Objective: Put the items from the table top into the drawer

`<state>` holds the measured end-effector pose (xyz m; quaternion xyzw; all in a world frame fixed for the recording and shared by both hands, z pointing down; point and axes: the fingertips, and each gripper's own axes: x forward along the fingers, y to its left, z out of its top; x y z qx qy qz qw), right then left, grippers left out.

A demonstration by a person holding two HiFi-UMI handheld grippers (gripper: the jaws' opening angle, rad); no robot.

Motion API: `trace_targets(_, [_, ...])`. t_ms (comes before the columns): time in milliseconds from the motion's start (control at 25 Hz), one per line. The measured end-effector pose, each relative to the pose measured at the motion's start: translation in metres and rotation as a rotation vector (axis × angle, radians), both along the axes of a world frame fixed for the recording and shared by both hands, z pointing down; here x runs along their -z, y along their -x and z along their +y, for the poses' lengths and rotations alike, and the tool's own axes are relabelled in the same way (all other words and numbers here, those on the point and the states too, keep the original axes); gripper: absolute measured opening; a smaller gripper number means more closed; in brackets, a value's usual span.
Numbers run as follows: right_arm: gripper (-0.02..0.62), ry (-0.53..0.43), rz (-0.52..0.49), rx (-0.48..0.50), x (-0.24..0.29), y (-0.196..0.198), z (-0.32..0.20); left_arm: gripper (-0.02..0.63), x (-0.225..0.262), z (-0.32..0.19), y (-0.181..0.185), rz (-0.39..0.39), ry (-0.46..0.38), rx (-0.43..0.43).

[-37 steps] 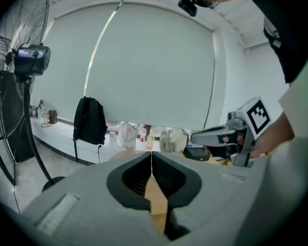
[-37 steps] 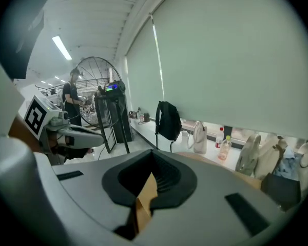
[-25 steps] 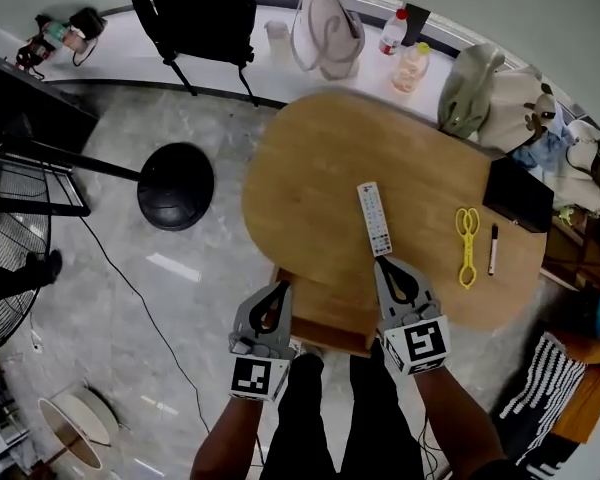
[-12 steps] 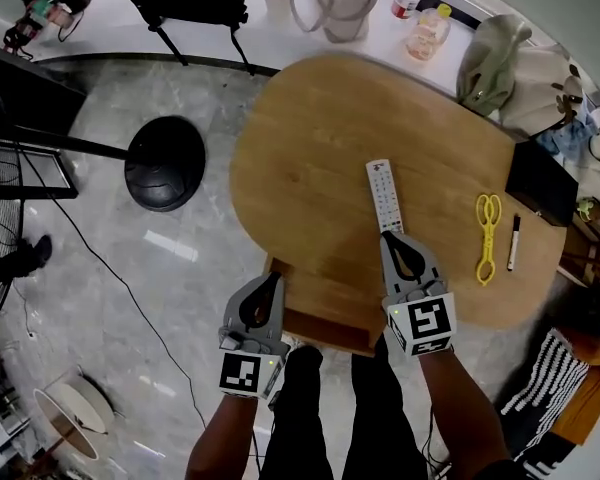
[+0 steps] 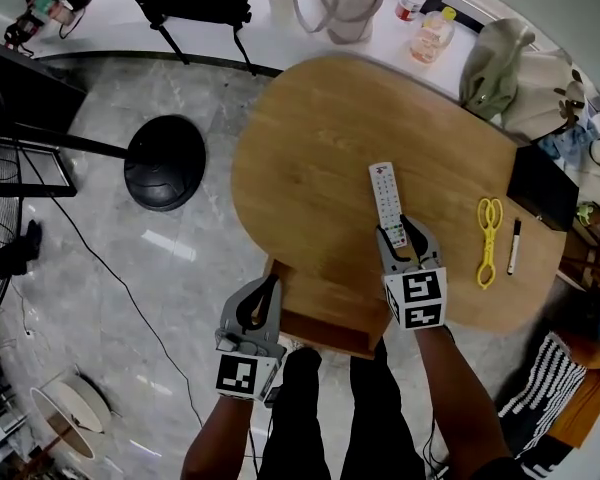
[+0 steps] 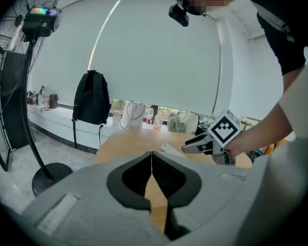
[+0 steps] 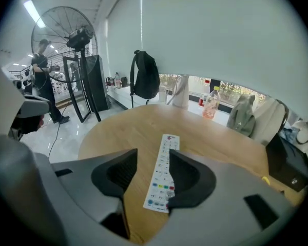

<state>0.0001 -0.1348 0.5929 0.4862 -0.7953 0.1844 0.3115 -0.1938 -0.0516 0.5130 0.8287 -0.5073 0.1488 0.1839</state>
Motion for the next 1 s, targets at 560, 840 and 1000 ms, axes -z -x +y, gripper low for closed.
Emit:
trace_targets(560, [0.420,0.218,0.022,-0.078,-0.077,-0.016,-0.042,0.018,-0.012,0.007,0.007,0.004,0.034,0.010])
trace_targets(840, [0.416,0.253,0.045,-0.068,-0.083,-0.012,-0.039,0.018,-0.012,0.005,0.009,0.002,0.022,0.003])
trace_targets(1000, [0.400,0.282,0.050,-0.058,-0.087,-0.012,-0.036,0.018,-0.012,0.006,0.009,0.009,0.037,0.016])
